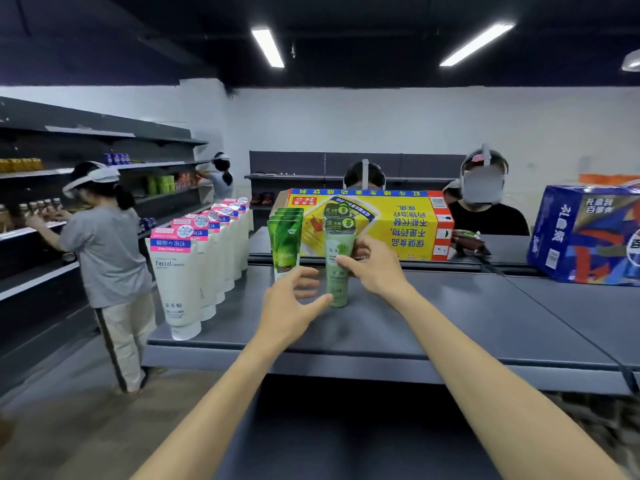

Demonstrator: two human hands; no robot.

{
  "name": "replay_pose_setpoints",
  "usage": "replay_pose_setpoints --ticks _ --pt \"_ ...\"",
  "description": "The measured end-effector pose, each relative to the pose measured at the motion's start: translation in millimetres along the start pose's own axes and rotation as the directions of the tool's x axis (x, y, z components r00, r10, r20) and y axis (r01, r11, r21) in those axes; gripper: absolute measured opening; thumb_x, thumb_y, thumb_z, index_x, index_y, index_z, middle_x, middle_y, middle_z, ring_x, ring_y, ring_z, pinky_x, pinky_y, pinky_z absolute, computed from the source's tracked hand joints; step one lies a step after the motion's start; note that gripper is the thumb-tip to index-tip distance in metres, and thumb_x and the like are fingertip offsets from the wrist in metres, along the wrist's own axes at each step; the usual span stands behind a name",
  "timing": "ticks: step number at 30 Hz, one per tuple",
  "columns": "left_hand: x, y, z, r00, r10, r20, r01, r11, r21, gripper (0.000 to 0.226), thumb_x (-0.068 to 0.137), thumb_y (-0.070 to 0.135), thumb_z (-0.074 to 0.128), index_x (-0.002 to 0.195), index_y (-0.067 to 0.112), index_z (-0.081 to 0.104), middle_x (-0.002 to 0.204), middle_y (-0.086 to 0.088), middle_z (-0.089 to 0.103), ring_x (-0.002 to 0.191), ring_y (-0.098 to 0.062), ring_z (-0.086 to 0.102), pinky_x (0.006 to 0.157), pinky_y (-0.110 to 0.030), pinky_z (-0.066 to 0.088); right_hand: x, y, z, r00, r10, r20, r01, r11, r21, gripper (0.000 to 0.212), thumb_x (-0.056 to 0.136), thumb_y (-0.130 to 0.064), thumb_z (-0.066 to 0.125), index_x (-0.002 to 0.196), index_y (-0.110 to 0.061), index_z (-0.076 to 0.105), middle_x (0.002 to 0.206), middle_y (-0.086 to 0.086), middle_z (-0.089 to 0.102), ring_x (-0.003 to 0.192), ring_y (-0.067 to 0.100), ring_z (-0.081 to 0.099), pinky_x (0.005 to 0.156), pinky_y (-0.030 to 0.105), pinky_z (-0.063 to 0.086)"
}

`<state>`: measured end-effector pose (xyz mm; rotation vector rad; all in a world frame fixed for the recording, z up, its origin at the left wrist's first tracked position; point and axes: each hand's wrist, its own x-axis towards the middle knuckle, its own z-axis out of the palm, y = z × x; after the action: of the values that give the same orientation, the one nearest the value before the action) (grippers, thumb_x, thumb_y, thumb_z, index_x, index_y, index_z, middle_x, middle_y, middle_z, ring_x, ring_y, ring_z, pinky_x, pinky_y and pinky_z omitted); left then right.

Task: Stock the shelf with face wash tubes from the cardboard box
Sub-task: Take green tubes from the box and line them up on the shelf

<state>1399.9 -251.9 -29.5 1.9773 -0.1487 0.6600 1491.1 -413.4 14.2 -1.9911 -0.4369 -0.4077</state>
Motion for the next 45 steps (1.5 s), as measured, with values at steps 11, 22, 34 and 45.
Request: replay_pose_setpoints --ticks 11,22,34,45 --pt "11.6 -17.7 9.2 0.999 -0.054 0.001 0.054 0.999 0.000 0.047 0.075 0.030 0.084 0.117 0.026 0.064 0.105 0.008 0.070 0.090 0.000 0.069 0.075 -0.007 0.049 32.6 10.2 8.0 0.999 0.027 0.019 -0.026 0.998 -0.052 0.028 0.082 -0.029 0.079 0.102 -0.018 0.062 0.102 0.001 0.070 0.095 0.018 0.066 0.085 0.043 0.059" --pt "10.5 -28.4 10.5 0.998 -0.060 0.018 0.060 0.998 -0.010 0.045 0.075 0.029 0.083 0.115 0.028 0.064 0.102 0.011 0.070 0.090 0.003 0.069 0.080 -0.013 0.050 49.8 14.7 13.6 1.000 0.026 0.000 -0.025 0.991 -0.131 0.030 0.086 -0.032 0.075 0.107 -0.016 0.061 0.097 -0.008 0.063 0.094 0.013 0.059 0.087 0.030 0.046" --pt "11.3 -29.5 10.9 0.999 -0.054 0.004 0.054 0.999 0.003 0.043 0.075 0.031 0.083 0.113 0.029 0.063 0.097 0.012 0.071 0.087 0.003 0.069 0.079 -0.016 0.050 55.5 18.7 8.2 0.998 0.009 0.056 -0.004 0.996 -0.092 0.029 0.086 -0.026 0.075 0.111 -0.015 0.064 0.099 -0.006 0.067 0.091 0.011 0.061 0.062 0.010 0.042" --pt "10.3 -28.8 10.3 0.999 -0.052 -0.007 0.052 0.999 -0.002 0.042 0.076 0.029 0.082 0.112 0.028 0.063 0.096 0.012 0.071 0.087 0.002 0.069 0.077 -0.011 0.048 57.1 20.0 18.7 0.999 0.023 0.023 -0.020 0.992 -0.125 0.027 0.083 -0.033 0.077 0.104 -0.022 0.063 0.093 -0.013 0.065 0.093 0.013 0.063 0.098 0.044 0.049"
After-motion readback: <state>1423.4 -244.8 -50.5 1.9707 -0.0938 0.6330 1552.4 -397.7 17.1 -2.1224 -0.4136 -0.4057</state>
